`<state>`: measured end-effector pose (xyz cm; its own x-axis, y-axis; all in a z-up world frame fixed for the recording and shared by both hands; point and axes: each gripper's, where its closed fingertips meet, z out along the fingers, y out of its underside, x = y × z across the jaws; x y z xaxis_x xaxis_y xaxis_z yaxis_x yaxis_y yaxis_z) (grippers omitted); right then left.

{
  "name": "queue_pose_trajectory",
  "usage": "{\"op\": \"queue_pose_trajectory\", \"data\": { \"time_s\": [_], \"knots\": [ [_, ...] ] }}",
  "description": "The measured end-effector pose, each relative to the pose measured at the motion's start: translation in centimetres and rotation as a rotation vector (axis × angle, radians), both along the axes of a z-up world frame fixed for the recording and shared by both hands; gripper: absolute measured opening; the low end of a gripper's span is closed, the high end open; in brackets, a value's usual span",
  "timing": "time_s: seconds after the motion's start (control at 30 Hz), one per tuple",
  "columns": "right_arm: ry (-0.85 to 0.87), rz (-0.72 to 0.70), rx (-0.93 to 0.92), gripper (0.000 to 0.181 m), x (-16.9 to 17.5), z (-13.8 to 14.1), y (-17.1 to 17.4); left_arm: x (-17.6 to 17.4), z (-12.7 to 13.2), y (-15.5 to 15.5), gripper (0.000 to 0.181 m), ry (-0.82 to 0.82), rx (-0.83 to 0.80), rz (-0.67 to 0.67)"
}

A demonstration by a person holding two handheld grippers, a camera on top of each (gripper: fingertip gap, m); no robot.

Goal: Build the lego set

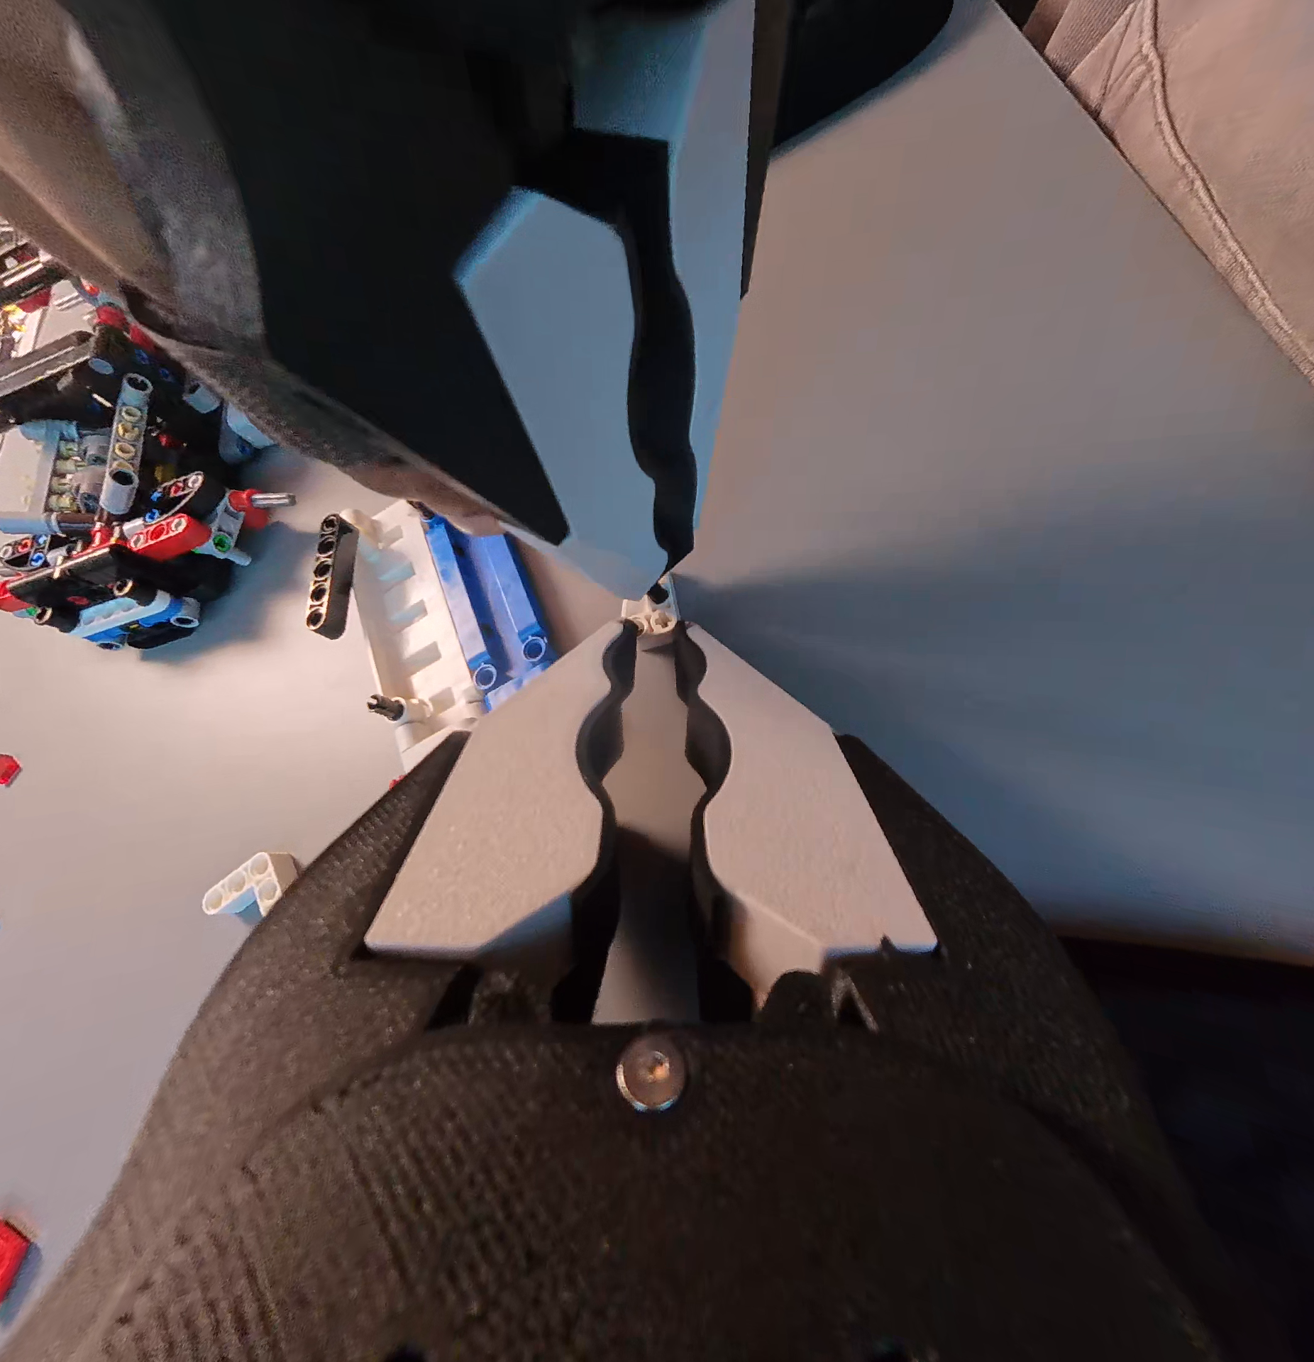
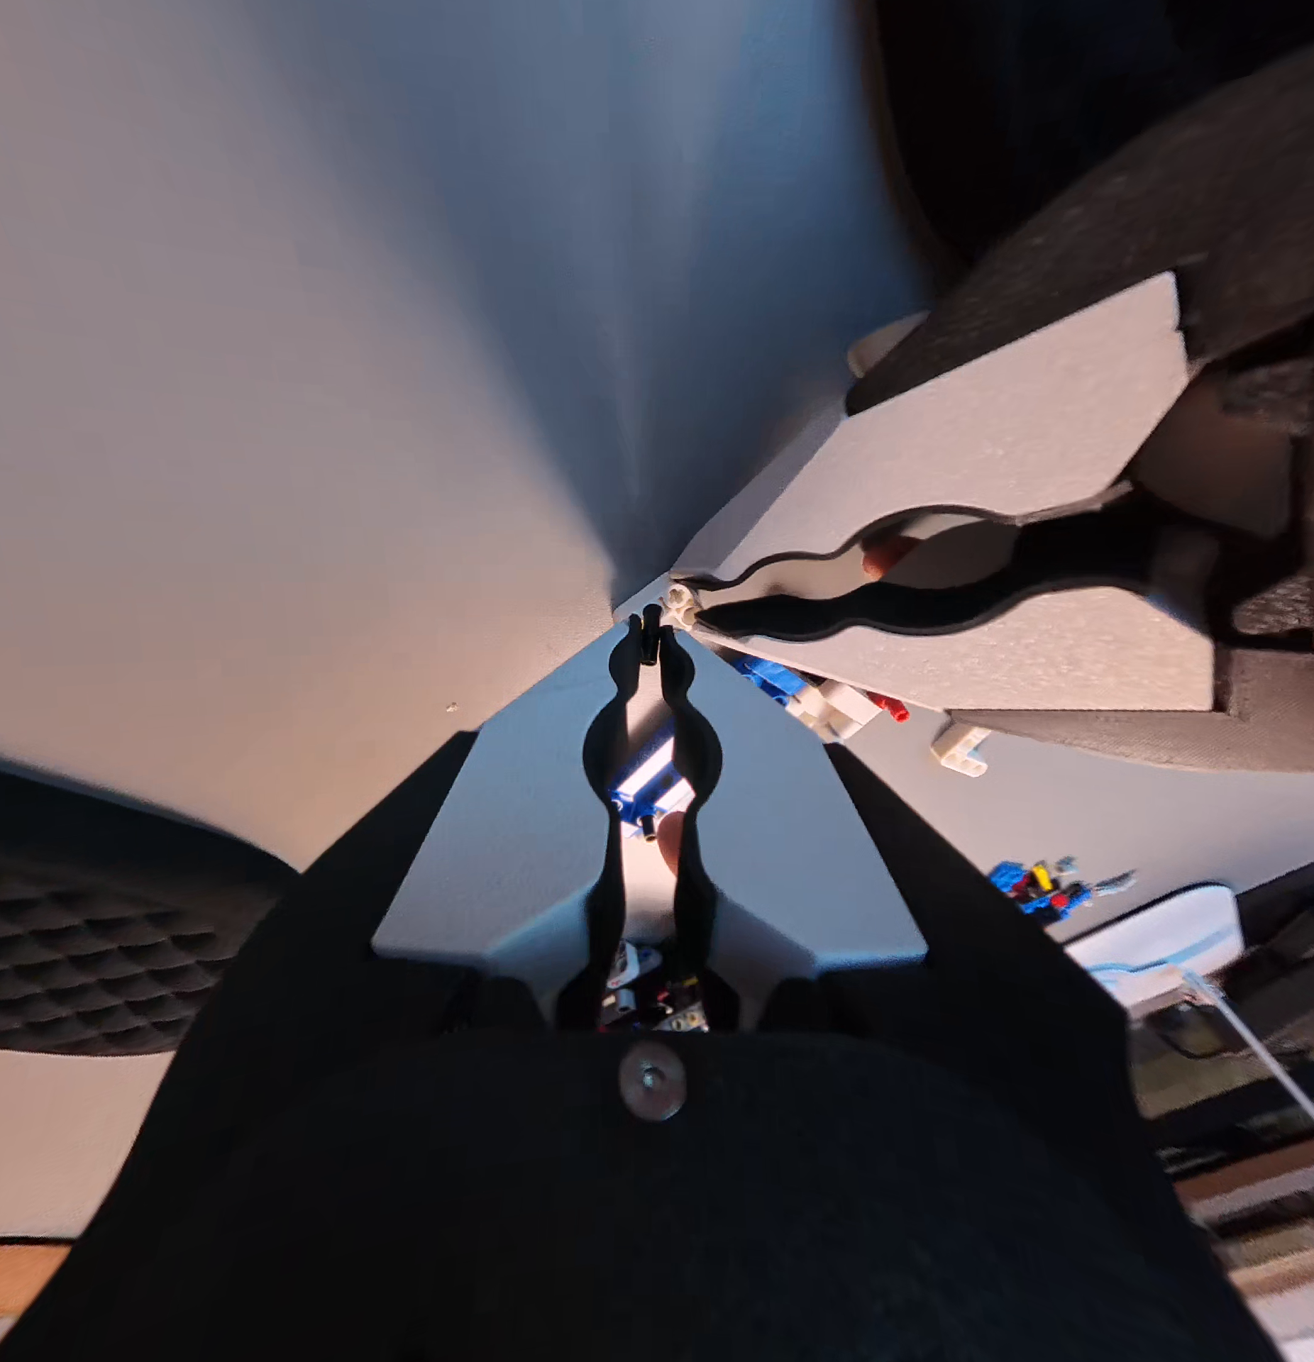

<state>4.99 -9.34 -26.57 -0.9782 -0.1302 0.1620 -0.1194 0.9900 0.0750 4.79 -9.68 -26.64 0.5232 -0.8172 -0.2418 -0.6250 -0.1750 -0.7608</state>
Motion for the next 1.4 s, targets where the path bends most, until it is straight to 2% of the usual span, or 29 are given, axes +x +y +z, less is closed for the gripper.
{"op": "queue_pose_trajectory", "data": {
  "time_s": [0.13,0.5,0.83,0.9,0.93,1.03,1.13,1.23,1.4],
  "knots": [
    [0.046,0.063,0.04,0.002,0.0,0.0,0.0,0.0,0.0,0.0,0.008,-0.007,-0.014,0.007],
    [0.124,0.072,0.131,0.002,0.0,0.0,0.1,0.1,0.0,0.1,0.007,-0.012,-0.023,0.035],
    [0.202,0.15,0.3,0.002,-0.3,0.0,0.6,-0.1,0.1,0.3,0.005,-0.012,-0.016,0.059],
    [0.176,0.073,0.253,0.002,0.0,0.3,1.0,-0.2,0.2,0.4,0.003,-0.018,-0.003,0.075],
    [0.178,0.022,0.207,0.002,0.0,0.5,1.2,-0.3,0.4,0.4,0.008,-0.03,0.002,0.079],
    [0.191,-0.211,-0.045,0.002,-0.3,1.8,1.2,-0.3,1.5,0.4,0.012,-0.106,0.013,0.08],
    [0.287,-0.352,-0.268,0.002,-1.2,3.6,1.0,-0.3,2.2,0.5,0.014,-0.172,-0.001,0.087],
    [0.35,-0.406,-0.422,0.002,-1.3,4.9,0.2,0.0,3.2,0.5,0.014,-0.257,-0.006,0.077],
    [0.446,-0.366,-0.469,0.002,-1.4,5.4,-0.6,0.2,5.2,0.5,0.011,-0.417,-0.037,0.062]
  ]
}}
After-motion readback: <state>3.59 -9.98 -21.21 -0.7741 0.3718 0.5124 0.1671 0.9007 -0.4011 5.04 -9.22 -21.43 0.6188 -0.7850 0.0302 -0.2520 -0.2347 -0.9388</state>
